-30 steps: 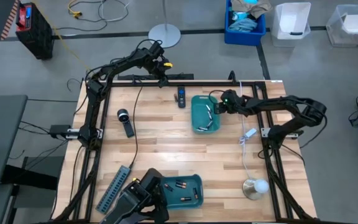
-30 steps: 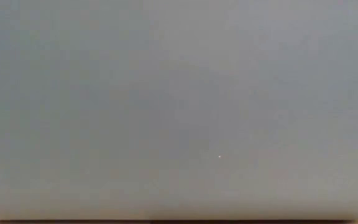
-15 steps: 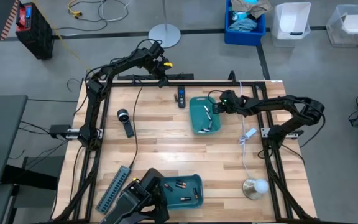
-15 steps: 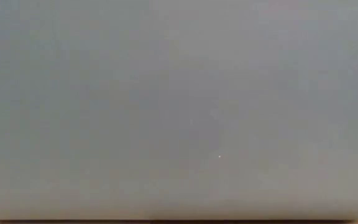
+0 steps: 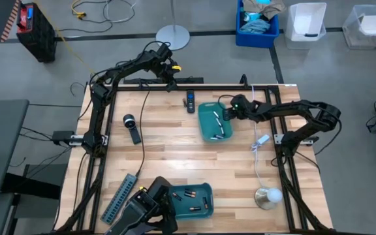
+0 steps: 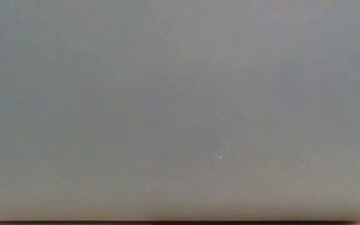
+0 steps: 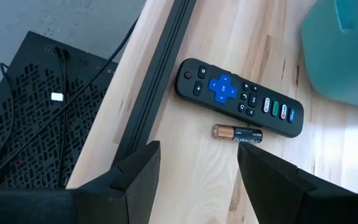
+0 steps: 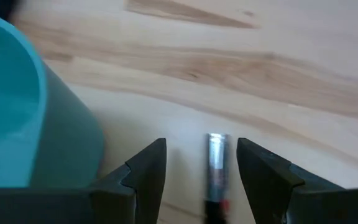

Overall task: Sort batteries
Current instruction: Put the silver battery into the light blue bin

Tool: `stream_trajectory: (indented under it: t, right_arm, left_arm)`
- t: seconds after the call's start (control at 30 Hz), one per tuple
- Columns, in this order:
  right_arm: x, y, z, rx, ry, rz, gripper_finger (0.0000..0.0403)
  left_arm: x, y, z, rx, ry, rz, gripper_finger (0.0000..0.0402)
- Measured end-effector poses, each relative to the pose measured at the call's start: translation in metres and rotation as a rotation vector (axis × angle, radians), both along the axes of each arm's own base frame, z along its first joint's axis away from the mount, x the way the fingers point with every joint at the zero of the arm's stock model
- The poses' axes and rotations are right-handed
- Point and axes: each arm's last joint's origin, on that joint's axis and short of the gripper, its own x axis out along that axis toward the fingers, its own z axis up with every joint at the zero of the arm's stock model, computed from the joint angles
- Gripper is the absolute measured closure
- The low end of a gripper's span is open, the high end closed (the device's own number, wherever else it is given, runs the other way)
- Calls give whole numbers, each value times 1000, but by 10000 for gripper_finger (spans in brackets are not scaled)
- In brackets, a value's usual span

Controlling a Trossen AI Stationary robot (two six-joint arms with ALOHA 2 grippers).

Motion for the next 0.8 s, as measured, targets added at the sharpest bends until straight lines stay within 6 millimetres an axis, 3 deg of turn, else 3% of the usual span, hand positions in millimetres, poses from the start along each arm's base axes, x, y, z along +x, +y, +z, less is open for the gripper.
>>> stream_trajectory:
  t: [0.27,0.5,0.8]
  right_arm:
    - [5,4,6,-40,-15,74,191]
    - [1,7,27,-137,-9,170,190]
    - [-6,23,36,-240,224,483,190]
  left_arm:
    - [0,0,0,-3,3,1,192]
    - [0,0,0,-6,5,1,192]
    - [0,-1,0,-9,6,5,192]
